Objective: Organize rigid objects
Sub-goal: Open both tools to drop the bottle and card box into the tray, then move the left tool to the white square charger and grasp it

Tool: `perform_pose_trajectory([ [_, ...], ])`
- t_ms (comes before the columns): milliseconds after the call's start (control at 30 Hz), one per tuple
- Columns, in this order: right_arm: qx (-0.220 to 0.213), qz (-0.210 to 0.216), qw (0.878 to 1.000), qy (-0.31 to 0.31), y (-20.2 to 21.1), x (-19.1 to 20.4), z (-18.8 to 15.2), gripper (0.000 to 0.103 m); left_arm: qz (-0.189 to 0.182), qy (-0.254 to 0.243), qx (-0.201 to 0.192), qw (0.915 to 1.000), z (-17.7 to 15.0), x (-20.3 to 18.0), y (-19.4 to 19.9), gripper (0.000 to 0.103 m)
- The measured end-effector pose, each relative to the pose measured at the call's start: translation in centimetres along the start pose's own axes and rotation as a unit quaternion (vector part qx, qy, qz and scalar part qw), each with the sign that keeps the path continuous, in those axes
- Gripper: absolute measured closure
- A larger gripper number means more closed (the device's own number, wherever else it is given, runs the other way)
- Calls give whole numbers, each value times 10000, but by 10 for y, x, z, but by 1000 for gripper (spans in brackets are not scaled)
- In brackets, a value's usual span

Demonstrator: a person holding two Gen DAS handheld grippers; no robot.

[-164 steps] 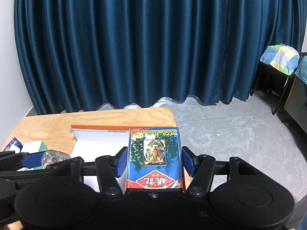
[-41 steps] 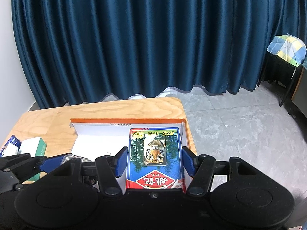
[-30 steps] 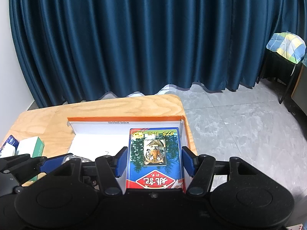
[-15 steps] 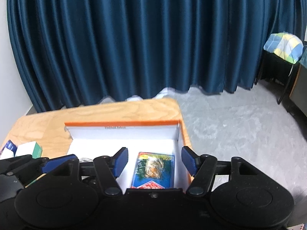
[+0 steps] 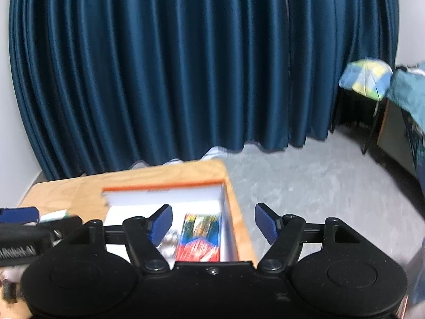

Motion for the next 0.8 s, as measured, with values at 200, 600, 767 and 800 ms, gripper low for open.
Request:
perform_pose_trajectory([
  [200, 230, 232, 9994, 115, 42, 24, -47, 15, 198, 4, -28, 9998, -28, 29, 43, 12],
  [600, 428, 839, 9952, 266, 100, 91, -105, 8, 644, 399, 7, 9971, -94, 112, 98, 11],
  [767, 494, 900, 9934, 503, 104, 112, -116, 8, 643, 512, 155, 9965, -118, 134, 101, 11],
  [800, 507, 919, 9932, 506, 105, 115, -118, 8, 598, 493, 173, 9968, -121, 135, 100, 11],
])
Point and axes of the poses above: each gripper's, at about its wrist camera, not at the fingertips, and y roughly against the way its jaws point, x to its left, z to its top, the point moved 6 cm from there along -y, roughly the way its jaws point, and after that the axes turned 1 degree about y, right-handed, at the moved point
